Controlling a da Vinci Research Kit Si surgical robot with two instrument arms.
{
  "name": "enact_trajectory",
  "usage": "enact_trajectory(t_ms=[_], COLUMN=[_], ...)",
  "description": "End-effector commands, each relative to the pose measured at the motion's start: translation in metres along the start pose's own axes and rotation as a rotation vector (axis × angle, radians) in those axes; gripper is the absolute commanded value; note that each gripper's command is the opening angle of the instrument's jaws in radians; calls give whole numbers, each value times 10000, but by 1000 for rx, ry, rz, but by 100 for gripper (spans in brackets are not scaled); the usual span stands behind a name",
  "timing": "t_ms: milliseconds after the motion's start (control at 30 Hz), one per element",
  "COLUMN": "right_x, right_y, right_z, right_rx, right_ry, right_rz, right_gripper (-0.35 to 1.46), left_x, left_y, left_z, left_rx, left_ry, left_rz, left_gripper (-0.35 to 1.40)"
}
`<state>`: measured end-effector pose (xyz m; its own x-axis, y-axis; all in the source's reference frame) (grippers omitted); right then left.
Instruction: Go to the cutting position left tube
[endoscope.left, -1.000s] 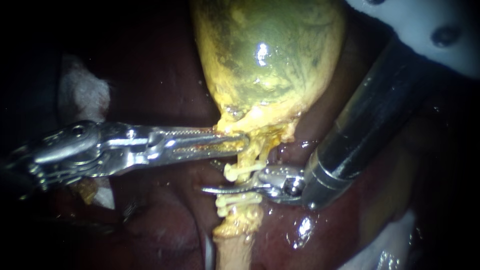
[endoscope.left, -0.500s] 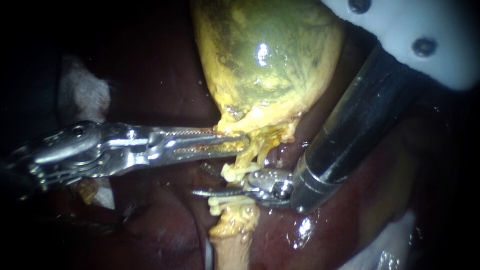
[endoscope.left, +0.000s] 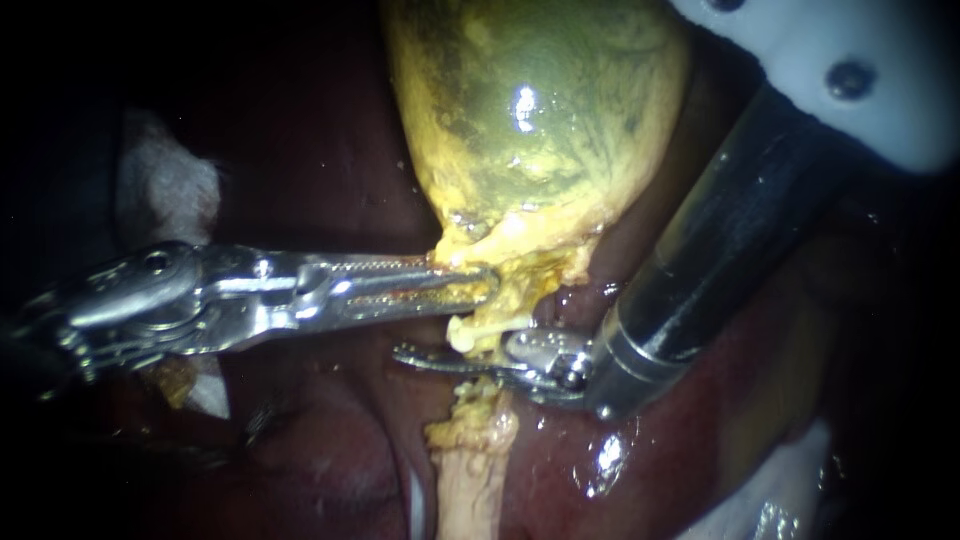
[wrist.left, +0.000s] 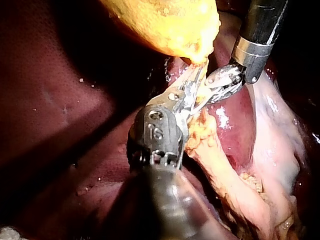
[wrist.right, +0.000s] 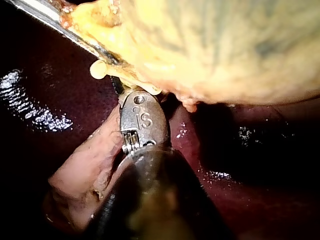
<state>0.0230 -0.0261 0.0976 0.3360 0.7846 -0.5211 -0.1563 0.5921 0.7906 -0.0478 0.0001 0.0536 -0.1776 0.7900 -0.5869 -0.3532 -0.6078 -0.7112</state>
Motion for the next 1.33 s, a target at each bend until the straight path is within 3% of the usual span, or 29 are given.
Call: enact_trajectory(t_ms=[33, 233, 333, 367, 400, 433, 500, 567, 667, 867, 1000, 1133, 1333], right_x=[0, 0, -5, -8, -10, -12, -12, -10, -10, -11, -3, 0, -1], right_y=[0, -3, -12, -18, -21, -25, -30, -34, -40, -58, -67, -70, -69], right_z=[-1, -5, -12, -15, -19, -23, -33, -44, -63, -110, -139, -147, -143], right_rx=[5, 0, 16, 21, 23, 25, 34, 28, 28, 23, 27, 30, 29], right_ry=[-2, 1, -3, -5, -9, -13, -19, -25, -33, -28, -26, -27, -26], right_rz=[-1, 0, -4, -6, -7, -7, -6, -4, -2, -5, 5, 8, 7], right_gripper=[-35, -35, -28, 31, 52, 63, 64, 89, 105, 103, 93, 79, 76], left_x=[0, 0, 0, 1, 1, 1, 1, 1, 1, 1, 1, 1, 0], left_y=[0, 0, -1, -1, -1, -2, -2, -2, -2, -3, -3, -4, -5], left_z=[0, -1, 0, 0, 0, 0, 0, 0, 0, 0, 0, 0, 0], left_rx=[0, -1, -1, -1, -1, -1, -1, -1, -1, -1, -4, -5, -4], left_ry=[0, 0, 0, 0, 0, 0, 0, 0, 0, 0, -1, -1, -1], left_rz=[0, 0, 6, 6, 6, 6, 6, 6, 6, 6, 6, 6, 7], left_gripper=[-35, -35, -35, -35, -35, -35, -35, -35, -35, -35, -35, -35, -35])
